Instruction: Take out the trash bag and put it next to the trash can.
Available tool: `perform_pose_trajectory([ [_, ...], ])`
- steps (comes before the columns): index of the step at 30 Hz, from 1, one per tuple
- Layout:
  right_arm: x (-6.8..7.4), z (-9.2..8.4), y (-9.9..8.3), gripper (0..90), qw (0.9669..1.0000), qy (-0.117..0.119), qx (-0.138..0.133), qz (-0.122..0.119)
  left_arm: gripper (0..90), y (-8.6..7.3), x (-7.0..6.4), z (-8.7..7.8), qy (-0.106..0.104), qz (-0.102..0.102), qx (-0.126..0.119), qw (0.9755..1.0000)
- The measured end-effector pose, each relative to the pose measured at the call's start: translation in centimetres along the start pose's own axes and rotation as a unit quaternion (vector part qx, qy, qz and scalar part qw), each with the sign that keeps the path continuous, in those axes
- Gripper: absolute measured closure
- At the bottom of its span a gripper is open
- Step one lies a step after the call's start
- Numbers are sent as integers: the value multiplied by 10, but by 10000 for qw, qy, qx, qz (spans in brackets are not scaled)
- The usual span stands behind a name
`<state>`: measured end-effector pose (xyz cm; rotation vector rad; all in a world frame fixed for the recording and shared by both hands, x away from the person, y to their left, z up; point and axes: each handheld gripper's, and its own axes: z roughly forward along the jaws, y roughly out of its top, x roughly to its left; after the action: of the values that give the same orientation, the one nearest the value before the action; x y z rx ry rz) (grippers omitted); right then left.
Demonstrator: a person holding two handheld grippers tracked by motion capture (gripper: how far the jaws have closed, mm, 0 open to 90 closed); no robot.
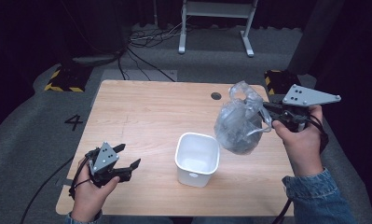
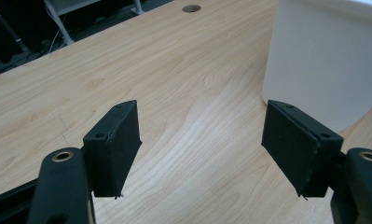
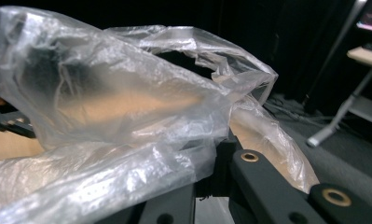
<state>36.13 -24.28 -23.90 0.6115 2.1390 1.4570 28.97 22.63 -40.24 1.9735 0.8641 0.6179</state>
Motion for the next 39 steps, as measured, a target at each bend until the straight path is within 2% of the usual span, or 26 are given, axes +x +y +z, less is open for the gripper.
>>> perform_pose_trajectory([
  [5, -16, 10, -25, 897, 9994, -42, 243, 248, 274, -3, 0, 4, -34, -13, 58, 10000],
  [8, -24, 20, -43, 897, 9981, -85, 428, 424, 268, -7, 2, 6, 61, 7, 53, 10000],
  [18, -33, 56, -90, 895, 9933, 36, 886, 736, 263, -21, 7, 16, -10, 53, 360, 9993],
  [24, -31, 71, -104, 888, 9906, 72, 1105, 805, 259, -26, 10, 19, -41, 47, 497, 9987],
  [30, -32, 77, -111, 857, 9889, 111, 1153, 930, 255, -26, 10, 19, -74, 61, 519, 9986],
  [36, -31, 73, -111, 739, 9893, -21, 1042, 1022, 255, -25, 10, 20, -91, 64, 510, 9986],
  [39, -31, 68, -110, 617, 9900, -217, 963, 1010, 255, -25, 9, 21, -105, 50, 497, 9987],
])
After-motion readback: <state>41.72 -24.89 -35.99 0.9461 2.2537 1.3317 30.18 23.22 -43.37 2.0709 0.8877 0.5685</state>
